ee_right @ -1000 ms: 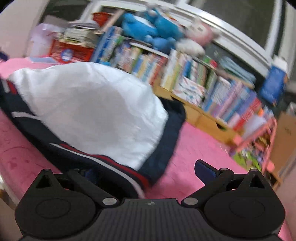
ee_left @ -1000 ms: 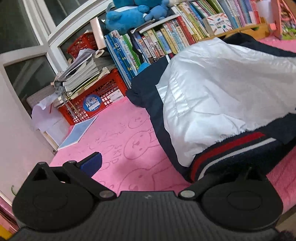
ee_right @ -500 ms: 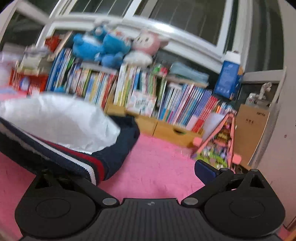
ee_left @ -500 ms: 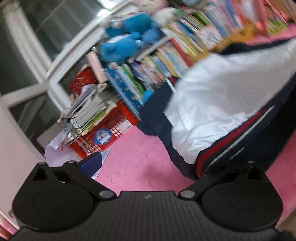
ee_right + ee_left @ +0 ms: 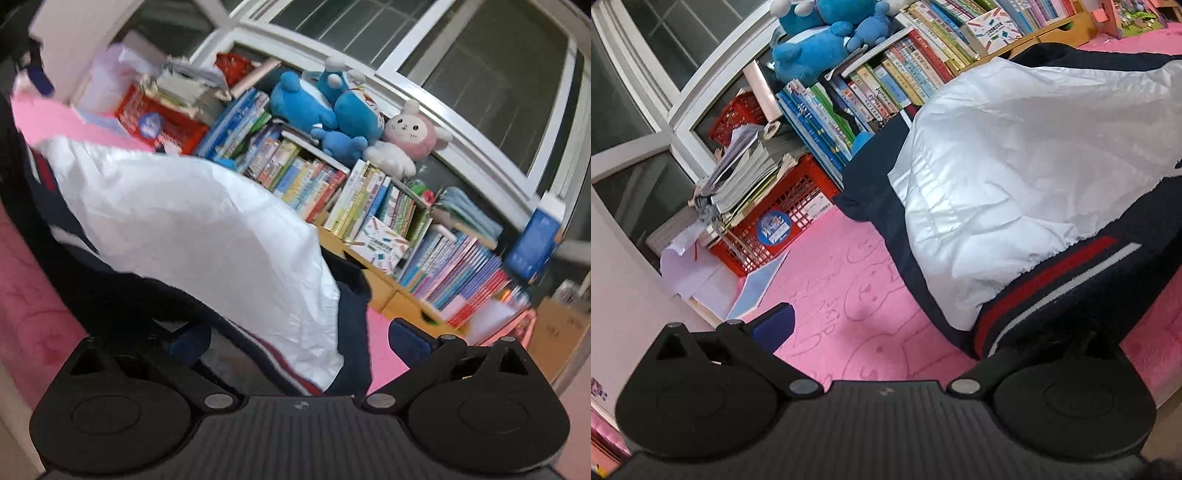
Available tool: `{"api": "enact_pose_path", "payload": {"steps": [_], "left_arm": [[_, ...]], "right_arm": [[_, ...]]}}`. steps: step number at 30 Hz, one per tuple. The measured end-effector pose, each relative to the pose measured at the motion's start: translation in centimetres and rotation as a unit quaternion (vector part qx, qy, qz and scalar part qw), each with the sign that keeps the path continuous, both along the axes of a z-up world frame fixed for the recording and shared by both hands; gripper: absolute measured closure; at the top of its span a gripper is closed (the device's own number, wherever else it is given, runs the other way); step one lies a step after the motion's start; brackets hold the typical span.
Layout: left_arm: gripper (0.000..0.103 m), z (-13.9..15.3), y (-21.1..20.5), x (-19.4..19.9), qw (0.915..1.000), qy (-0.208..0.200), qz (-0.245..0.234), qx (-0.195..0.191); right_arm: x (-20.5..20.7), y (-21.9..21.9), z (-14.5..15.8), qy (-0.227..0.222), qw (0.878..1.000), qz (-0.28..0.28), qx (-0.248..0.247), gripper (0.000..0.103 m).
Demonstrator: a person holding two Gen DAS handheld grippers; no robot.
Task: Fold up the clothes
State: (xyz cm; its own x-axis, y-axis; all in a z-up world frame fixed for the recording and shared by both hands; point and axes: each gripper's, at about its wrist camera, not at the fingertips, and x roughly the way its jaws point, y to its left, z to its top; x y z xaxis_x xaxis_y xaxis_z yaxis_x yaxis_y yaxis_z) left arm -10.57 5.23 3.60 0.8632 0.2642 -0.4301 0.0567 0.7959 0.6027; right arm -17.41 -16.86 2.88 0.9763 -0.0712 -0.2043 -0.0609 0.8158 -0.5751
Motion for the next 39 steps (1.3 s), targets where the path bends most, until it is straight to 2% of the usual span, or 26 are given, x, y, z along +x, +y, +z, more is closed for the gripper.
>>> {"api": "enact_pose_path", "payload": {"steps": [1,4,6,7,8,11,13,16,17,19,22,25,27,31,32,36,39], "left_arm": [[0.0,0.0,0.2,-0.1,1.0,0.001,0.0,-0.003],[0.0,0.1,0.8,-0.4,0.9999,0.003,-0.004,-0.012],[0.0,0.2,0.9,-0.6,0.9996,0.004,-0.02,-0.02],[0.0,0.2,0.6,-0.8,0.9993,0.002,-0.033,-0.018],[0.0,0.2,0.3,-1.0,0.999,-0.001,-0.044,-0.011],[0.0,-0.1,-0.5,-1.6,0.9977,-0.018,-0.054,0.036],[0.0,0.5,-0.2,-2.0,0.9972,-0.022,-0.052,0.048],[0.0,2.0,1.0,-2.8,0.9968,-0.03,-0.053,0.053],[0.0,2.3,1.5,-2.9,0.9966,-0.029,-0.055,0.054],[0.0,2.1,2.0,-2.9,0.997,-0.004,-0.056,0.053],[0.0,1.0,1.9,-3.1,0.9958,0.023,-0.06,0.064],[0.0,1.3,1.6,-4.3,0.995,0.009,-0.067,0.074],[0.0,2.2,2.0,-4.7,0.9958,0.013,-0.073,0.053],[0.0,3.2,3.1,-4.8,0.9947,0.028,-0.099,-0.003],[0.0,3.2,3.2,-4.7,0.9941,0.033,-0.103,-0.009],[0.0,1.5,2.9,-4.2,0.9941,0.027,-0.104,0.011],[0.0,2.2,3.4,-3.5,0.9956,0.038,-0.079,-0.034]], "right_arm": [[0.3,-0.5,0.2,-0.005,1.0,-0.016,0.004,0.0],[0.8,-5.1,1.7,-0.019,0.991,-0.107,0.071,0.0],[0.7,-8.8,2.4,-0.006,0.982,-0.128,0.137,0.0],[0.5,-9.9,2.2,0.003,0.98,-0.132,0.146,0.0],[0.4,-10.6,1.8,0.012,0.981,-0.134,0.141,0.0],[0.2,-9.8,-0.6,0.034,0.988,-0.141,0.056,0.0],[-0.5,-9.3,-0.8,0.035,0.989,-0.134,0.046,0.0],[-2.2,-8.9,0.1,0.025,0.992,-0.11,0.063,0.0],[-2.5,-8.8,0.0,0.034,0.992,-0.1,0.07,0.0],[-2.4,-8.4,-0.8,0.057,0.991,-0.086,0.085,0.001],[-3.0,-7.7,-1.0,0.054,0.991,-0.072,0.103,0.0],[-3.8,-7.7,0.1,0.068,0.991,-0.044,0.11,0.0],[-4.3,-8.4,0.6,0.094,0.989,-0.019,0.116,0.0],[-4.4,-10.3,0.5,0.119,0.986,0.004,0.116,0.0],[-4.3,-10.7,0.4,0.121,0.985,0.008,0.121,0.0],[-3.8,-11.3,0.0,0.116,0.983,0.01,0.143,0.0],[-3.4,-10.9,-0.2,0.112,0.981,-0.003,0.161,0.0]]}}
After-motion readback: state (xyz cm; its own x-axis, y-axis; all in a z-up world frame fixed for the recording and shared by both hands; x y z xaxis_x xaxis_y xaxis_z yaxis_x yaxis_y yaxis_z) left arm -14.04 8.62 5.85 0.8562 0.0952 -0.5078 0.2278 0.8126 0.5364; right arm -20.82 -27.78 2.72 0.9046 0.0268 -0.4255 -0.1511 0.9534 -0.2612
